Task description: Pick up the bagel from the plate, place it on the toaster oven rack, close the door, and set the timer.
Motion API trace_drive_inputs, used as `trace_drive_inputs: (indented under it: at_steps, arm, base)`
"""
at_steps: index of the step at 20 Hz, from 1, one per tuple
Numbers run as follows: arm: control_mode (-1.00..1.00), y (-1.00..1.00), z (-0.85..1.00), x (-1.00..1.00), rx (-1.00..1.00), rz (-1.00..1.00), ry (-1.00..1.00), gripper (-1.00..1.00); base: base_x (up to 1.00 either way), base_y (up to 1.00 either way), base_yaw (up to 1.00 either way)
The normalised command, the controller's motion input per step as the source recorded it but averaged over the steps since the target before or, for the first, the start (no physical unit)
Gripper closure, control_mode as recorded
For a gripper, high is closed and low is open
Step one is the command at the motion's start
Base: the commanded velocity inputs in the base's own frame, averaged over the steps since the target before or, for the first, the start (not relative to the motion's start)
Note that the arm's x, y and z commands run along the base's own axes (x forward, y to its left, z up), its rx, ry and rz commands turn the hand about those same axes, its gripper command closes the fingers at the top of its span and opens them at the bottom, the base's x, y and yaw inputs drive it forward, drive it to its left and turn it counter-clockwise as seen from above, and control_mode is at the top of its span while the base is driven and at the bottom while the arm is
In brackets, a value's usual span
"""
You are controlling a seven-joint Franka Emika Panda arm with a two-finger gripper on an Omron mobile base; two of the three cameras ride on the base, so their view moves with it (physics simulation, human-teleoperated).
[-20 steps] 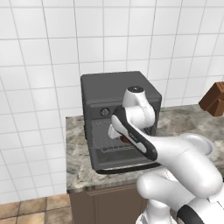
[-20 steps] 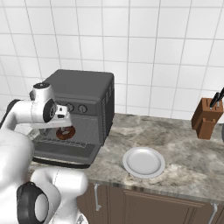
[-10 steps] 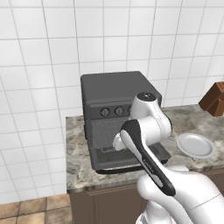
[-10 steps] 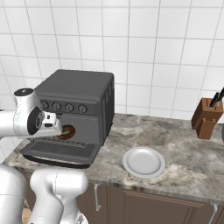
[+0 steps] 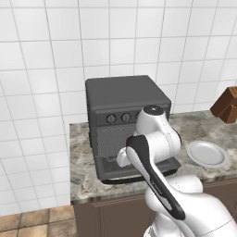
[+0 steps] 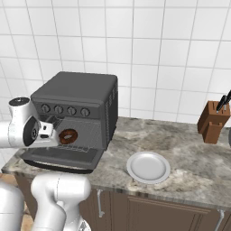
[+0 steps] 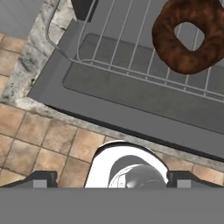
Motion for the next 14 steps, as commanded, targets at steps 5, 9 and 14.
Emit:
trace_drive_inputs:
  at_steps: [5,9,14]
  arm:
    - [-1.00,0.20,-0.08,0.07,0.00,-0.06,0.07,-1.00]
    - [-1.00,0.21,-0.13,0.14,0.00,-0.07,0.07,-1.00]
    - [-1.00,0.08,-0.21,0.08,-0.01,-0.06,0.00,-1.00]
  base:
    - [0.00,0.00,0.00]
    - [0.00,0.00,0.00]
    - [0.00,0.00,0.00]
